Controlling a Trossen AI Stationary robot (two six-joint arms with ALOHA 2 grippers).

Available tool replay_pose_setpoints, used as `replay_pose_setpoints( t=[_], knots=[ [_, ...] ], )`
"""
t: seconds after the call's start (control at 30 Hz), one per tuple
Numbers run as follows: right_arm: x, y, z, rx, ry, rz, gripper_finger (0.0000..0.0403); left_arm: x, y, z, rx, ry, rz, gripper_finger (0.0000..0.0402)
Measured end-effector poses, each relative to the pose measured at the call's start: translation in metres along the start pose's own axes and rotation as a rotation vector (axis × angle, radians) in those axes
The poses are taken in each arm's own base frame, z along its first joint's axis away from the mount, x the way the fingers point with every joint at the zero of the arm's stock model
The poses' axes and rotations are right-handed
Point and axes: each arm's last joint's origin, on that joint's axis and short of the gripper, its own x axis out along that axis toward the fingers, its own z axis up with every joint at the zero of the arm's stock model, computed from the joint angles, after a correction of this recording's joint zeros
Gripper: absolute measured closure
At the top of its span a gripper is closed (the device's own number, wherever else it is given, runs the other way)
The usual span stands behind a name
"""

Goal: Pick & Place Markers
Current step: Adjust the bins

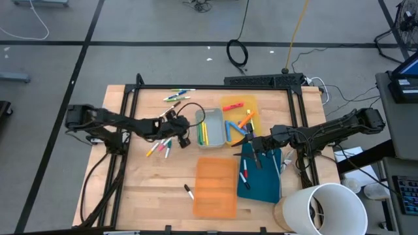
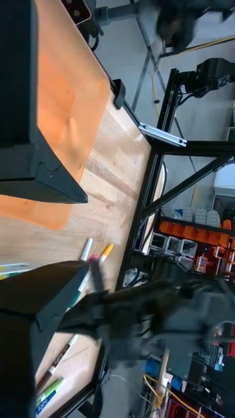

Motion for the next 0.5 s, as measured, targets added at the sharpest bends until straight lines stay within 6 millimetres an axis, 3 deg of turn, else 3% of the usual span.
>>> replay_pose_setpoints(
  t=[0.17,0.37,0.5],
  knots=[
    [0.0,0.0,0.0,-0.01,0.001,0.0,0.0261,-0.053,-0.04,0.021,0.066,-0.127,-0.202,0.04],
    [0.0,0.0,0.0,0.032,0.004,0.0,0.0261,-0.102,-0.117,0.022,0.222,-0.215,-0.433,0.04],
    [0.001,0.004,-0.002,0.204,0.048,0.026,0.0261,-0.124,-0.145,0.016,0.318,-0.253,-0.467,0.04]
  ],
)
